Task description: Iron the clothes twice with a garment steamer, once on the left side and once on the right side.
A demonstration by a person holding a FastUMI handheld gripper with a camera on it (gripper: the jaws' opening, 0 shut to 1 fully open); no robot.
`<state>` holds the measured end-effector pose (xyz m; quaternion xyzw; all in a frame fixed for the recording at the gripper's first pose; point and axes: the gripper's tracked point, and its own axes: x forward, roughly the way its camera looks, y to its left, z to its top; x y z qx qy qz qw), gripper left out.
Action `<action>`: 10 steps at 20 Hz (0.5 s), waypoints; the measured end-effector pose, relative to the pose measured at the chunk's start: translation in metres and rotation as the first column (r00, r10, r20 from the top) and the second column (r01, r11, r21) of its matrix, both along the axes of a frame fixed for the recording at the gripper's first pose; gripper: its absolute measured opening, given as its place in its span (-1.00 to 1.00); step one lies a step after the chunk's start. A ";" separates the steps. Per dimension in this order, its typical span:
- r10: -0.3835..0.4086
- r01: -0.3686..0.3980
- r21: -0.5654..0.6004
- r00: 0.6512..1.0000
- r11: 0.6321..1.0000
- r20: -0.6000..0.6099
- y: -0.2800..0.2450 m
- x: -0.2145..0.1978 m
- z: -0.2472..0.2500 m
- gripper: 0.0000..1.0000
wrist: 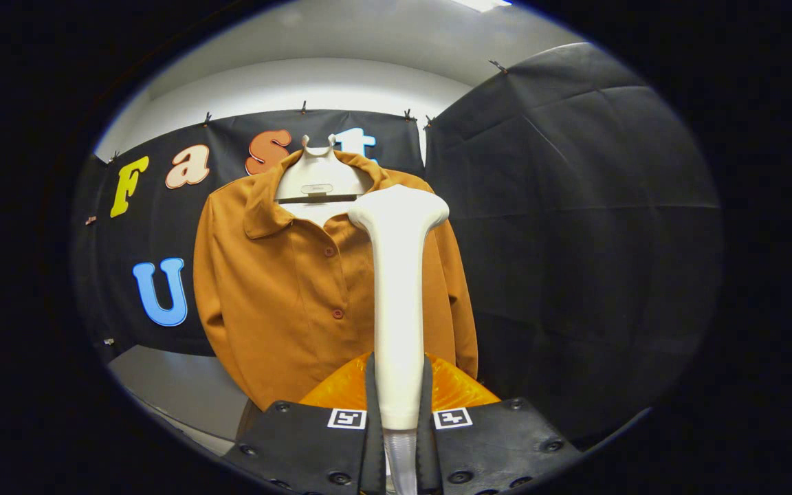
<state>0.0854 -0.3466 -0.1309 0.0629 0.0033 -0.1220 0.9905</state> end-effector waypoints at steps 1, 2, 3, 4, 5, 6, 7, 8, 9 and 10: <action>0.003 -0.003 0.005 1.000 1.000 -0.003 -0.001 0.004 -0.004 -0.58; 0.007 -0.007 0.007 1.000 1.000 -0.007 -0.001 0.008 -0.008 -0.58; 0.012 -0.012 0.009 1.000 1.000 -0.010 -0.001 0.013 -0.010 -0.58; 0.019 -0.018 0.010 1.000 1.000 -0.014 0.000 0.018 -0.014 -0.58; 0.026 -0.026 0.012 0.999 1.000 -0.022 0.002 0.021 -0.019 -0.58; 0.034 -0.033 0.010 0.999 0.999 -0.030 0.003 0.025 -0.024 -0.59; 0.040 -0.040 0.011 0.998 0.999 -0.040 0.004 0.029 -0.029 -0.58; 0.046 -0.046 0.013 0.997 0.999 -0.055 0.006 0.032 -0.038 -0.58; 0.053 -0.052 0.019 0.996 0.998 -0.077 0.007 0.034 -0.049 -0.58; 0.057 -0.055 0.027 0.995 0.998 -0.082 0.008 0.036 -0.056 -0.59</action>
